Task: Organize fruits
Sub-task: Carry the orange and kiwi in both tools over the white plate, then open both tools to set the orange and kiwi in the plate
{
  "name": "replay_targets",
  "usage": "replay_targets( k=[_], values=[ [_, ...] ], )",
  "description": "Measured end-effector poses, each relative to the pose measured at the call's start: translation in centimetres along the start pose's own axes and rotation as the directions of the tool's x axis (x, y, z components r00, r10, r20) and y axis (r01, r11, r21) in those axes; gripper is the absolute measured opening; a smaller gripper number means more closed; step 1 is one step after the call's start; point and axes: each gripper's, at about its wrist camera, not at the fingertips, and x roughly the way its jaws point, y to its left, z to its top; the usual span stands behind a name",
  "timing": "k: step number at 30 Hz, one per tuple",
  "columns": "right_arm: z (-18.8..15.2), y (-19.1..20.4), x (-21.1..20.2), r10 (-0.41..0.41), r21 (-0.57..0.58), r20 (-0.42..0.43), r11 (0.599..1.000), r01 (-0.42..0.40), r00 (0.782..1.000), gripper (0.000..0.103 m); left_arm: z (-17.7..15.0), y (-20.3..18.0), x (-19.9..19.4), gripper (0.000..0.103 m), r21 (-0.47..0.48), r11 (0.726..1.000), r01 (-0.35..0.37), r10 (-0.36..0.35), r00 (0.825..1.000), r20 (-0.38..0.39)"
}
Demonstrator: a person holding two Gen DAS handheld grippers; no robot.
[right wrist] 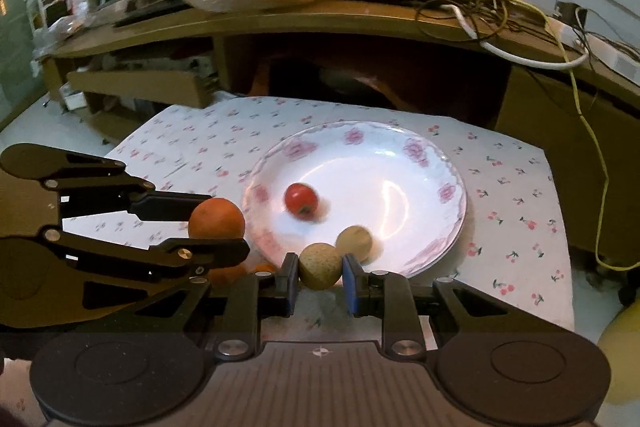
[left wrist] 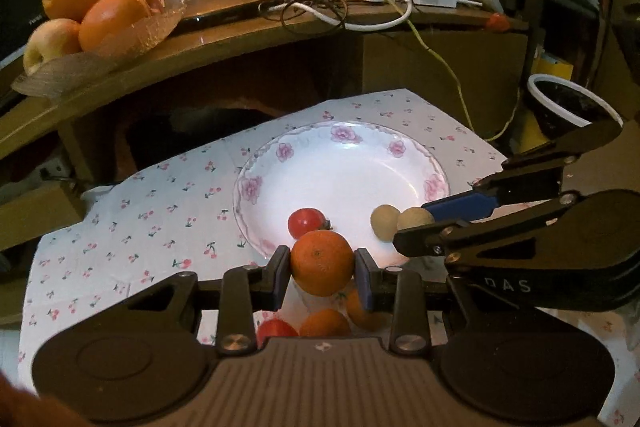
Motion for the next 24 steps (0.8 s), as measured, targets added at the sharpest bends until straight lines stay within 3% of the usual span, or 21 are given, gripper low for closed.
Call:
replay_targets(
  k=[18, 24],
  values=[
    [0.3, -1.6, 3.3, -0.025, 0.033, -0.045, 0.999, 0.026, 0.999, 0.025, 0.4, 0.7, 3.3, 0.039, 0.010, 1.000, 0.026, -0.025, 0.999, -0.028],
    [0.7, -1.8, 3.4, -0.044, 0.033, -0.026, 0.998, 0.045, 0.999, 0.028, 0.5, 0.9, 3.4, 0.041, 0.001, 1.000, 0.024, -0.024, 1.000, -0.020]
  ],
)
